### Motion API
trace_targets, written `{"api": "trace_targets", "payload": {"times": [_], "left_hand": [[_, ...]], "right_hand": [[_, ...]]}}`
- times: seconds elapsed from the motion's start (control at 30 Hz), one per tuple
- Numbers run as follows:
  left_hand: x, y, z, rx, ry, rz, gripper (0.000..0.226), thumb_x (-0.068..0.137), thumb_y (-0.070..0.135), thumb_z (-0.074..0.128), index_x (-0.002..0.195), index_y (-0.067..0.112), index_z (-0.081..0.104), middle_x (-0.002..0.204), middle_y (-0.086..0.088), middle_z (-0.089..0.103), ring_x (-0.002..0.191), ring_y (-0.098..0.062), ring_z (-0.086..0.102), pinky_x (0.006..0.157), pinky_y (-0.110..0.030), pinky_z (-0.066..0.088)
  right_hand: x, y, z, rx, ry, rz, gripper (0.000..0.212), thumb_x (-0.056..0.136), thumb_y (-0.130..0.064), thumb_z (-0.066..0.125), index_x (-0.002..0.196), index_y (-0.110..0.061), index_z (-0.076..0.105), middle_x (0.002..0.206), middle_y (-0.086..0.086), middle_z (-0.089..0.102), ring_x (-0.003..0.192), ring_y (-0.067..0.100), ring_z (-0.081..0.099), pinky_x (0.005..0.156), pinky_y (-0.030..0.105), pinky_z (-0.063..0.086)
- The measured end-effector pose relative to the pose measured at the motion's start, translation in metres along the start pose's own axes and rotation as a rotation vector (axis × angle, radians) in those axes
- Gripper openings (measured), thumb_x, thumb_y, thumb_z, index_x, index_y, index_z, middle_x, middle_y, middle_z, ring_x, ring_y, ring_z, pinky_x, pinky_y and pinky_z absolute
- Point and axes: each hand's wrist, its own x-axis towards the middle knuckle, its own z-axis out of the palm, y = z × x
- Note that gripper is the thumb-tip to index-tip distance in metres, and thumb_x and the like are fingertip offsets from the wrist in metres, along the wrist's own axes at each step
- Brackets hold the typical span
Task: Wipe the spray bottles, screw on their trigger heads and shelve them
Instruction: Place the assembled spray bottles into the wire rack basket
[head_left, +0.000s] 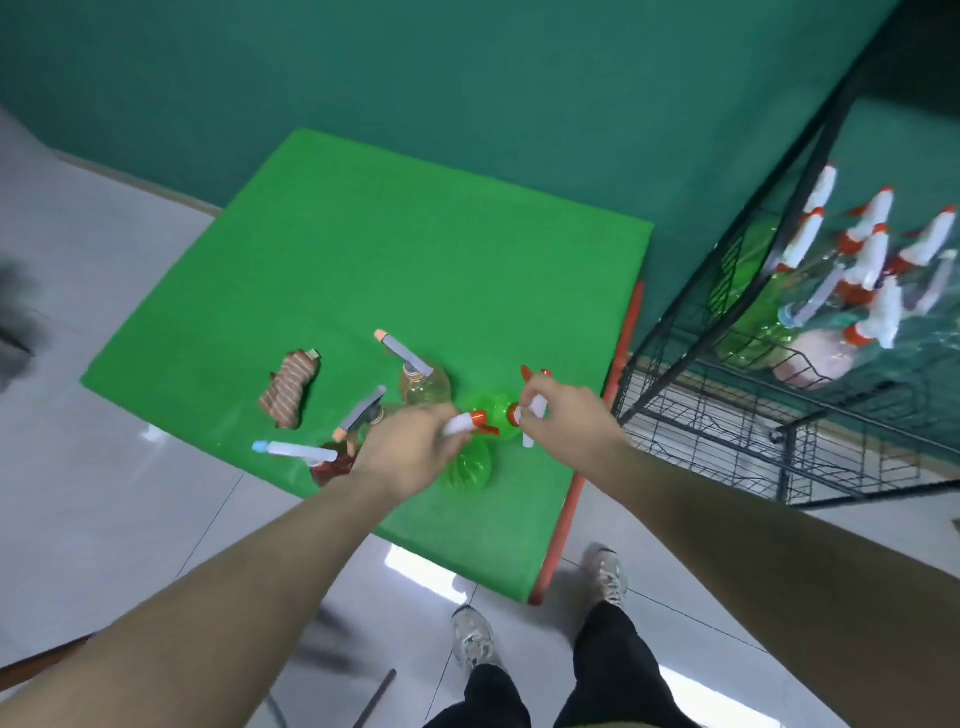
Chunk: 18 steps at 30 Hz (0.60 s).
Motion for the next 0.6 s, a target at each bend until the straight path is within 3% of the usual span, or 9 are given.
{"api": "trace_targets", "payload": {"times": [0.17, 0.3, 0.4, 0.47, 0.6], "left_hand": [[0.030, 0.082, -0.016, -0.065, -0.029, 0.100, 0.020, 0.101, 0.034, 0.060, 0.091, 0.017, 0.057, 0.069, 0.000, 0.059, 0.063, -0.025, 0.055, 0.054, -0.035, 0.030], [0.049, 0.172, -0.012, -0.119, -0.085, 0.265, 0.011, 0.097, 0.026, 0.065, 0.091, 0.019, 0.059, 0.079, -0.007, 0.069, 0.072, -0.031, 0.065, 0.055, -0.035, 0.038], [0.060, 0.242, -0.003, -0.184, -0.126, 0.357, 0.010, 0.093, 0.023, 0.066, 0.088, 0.021, 0.057, 0.081, -0.006, 0.072, 0.072, -0.030, 0.069, 0.062, -0.040, 0.053], [0.069, 0.289, 0.002, -0.213, -0.129, 0.399, 0.007, 0.092, 0.022, 0.064, 0.088, 0.021, 0.058, 0.082, -0.004, 0.072, 0.073, -0.029, 0.069, 0.064, -0.039, 0.053], [0.091, 0.385, 0.013, -0.313, -0.157, 0.423, 0.007, 0.093, 0.019, 0.062, 0.087, 0.021, 0.059, 0.078, -0.002, 0.073, 0.061, -0.023, 0.070, 0.059, -0.033, 0.054]], "right_hand": [[-0.047, 0.036, -0.071, 0.105, 0.169, 0.125, 0.013, 0.098, -0.026, 0.055, 0.111, -0.028, 0.055, 0.082, 0.004, 0.060, 0.062, 0.019, 0.061, 0.049, 0.027, 0.044], [-0.098, 0.086, -0.130, 0.150, 0.317, 0.234, 0.016, 0.096, -0.023, 0.054, 0.111, -0.030, 0.053, 0.086, 0.006, 0.062, 0.062, 0.020, 0.059, 0.055, 0.032, 0.045], [-0.137, 0.130, -0.168, 0.173, 0.434, 0.320, 0.018, 0.096, -0.022, 0.055, 0.111, -0.031, 0.055, 0.082, 0.004, 0.062, 0.058, 0.018, 0.058, 0.050, 0.028, 0.042], [-0.157, 0.159, -0.194, 0.172, 0.506, 0.372, 0.017, 0.095, -0.022, 0.055, 0.109, -0.032, 0.056, 0.076, 0.004, 0.060, 0.054, 0.019, 0.053, 0.047, 0.028, 0.039], [-0.182, 0.222, -0.249, 0.183, 0.616, 0.432, 0.024, 0.094, -0.021, 0.055, 0.115, -0.034, 0.057, 0.080, 0.007, 0.063, 0.054, 0.024, 0.061, 0.055, 0.035, 0.053]]}}
